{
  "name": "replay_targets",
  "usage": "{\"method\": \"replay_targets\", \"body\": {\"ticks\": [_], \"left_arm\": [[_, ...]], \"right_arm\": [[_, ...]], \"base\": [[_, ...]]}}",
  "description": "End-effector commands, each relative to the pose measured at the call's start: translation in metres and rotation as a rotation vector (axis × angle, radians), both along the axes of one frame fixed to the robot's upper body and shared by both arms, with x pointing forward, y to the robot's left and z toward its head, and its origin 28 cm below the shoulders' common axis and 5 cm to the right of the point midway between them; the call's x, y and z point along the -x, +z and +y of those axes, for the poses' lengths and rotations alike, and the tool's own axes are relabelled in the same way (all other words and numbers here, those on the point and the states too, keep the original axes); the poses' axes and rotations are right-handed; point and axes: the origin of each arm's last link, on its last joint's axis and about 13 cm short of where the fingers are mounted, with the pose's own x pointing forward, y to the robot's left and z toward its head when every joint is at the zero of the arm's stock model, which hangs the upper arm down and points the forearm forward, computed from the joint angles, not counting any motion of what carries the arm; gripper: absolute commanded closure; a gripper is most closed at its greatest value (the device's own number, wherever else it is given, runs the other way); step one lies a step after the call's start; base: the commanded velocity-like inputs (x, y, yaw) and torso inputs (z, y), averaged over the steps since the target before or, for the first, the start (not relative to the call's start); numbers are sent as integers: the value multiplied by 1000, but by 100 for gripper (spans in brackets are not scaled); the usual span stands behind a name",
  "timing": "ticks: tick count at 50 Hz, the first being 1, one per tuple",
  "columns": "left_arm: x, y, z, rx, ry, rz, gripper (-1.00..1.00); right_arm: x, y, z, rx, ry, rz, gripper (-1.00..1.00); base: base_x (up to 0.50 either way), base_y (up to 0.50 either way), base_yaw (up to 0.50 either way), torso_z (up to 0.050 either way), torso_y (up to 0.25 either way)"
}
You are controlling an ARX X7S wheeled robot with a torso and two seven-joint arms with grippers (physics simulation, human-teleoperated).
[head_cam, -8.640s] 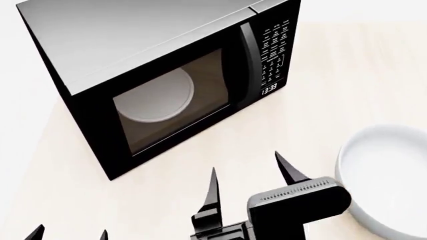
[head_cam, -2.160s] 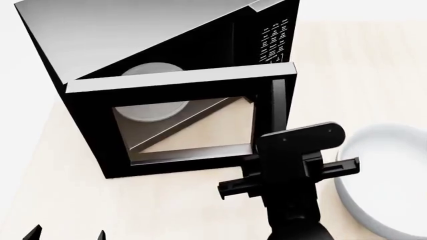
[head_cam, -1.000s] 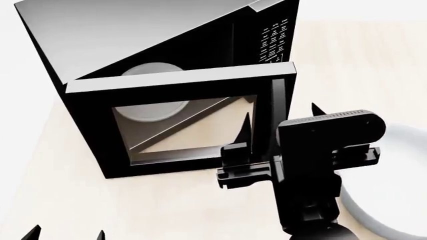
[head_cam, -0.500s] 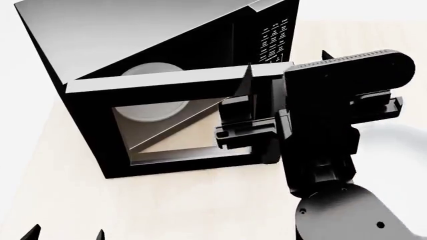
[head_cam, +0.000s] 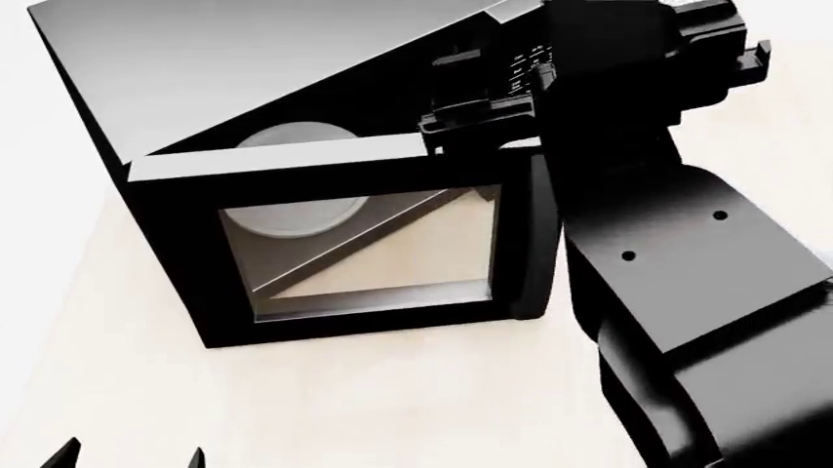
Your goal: Open the microwave.
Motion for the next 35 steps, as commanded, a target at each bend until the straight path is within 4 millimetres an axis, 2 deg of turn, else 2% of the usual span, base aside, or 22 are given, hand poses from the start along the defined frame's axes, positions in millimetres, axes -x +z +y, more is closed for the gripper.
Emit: {"method": "replay_targets", "body": {"ticks": [1,6,7,10,22,30,35], "left_arm": [[0,0,0,0,1,1,-100],[0,0,0,1,0,0,-100],[0,0,0,1,-1,0,-100],[0,0,0,1,-1,1,-100],[0,0,0,3,0,2,-100],[-1,0,0,4,2,2,-100],[-1,0,0,3,3,2,-100]], "right_arm": [[-29,30,3,93,-19,62,-100],[-41,46,3,109,-50,99,-100],[-44,53,2,28,-39,141,-100],[-49,64,1,-22,-17,178,-100],[-67,77,8,33,2,370,-100],[-74,86,12,0,46,521,-100],[-75,93,12,22,22,543,-100]], "base": [[0,0,0,0,0],[0,0,0,0,0],[0,0,0,0,0],[0,0,0,0,0],[0,0,0,0,0],[0,0,0,0,0],[0,0,0,0,0]]}}
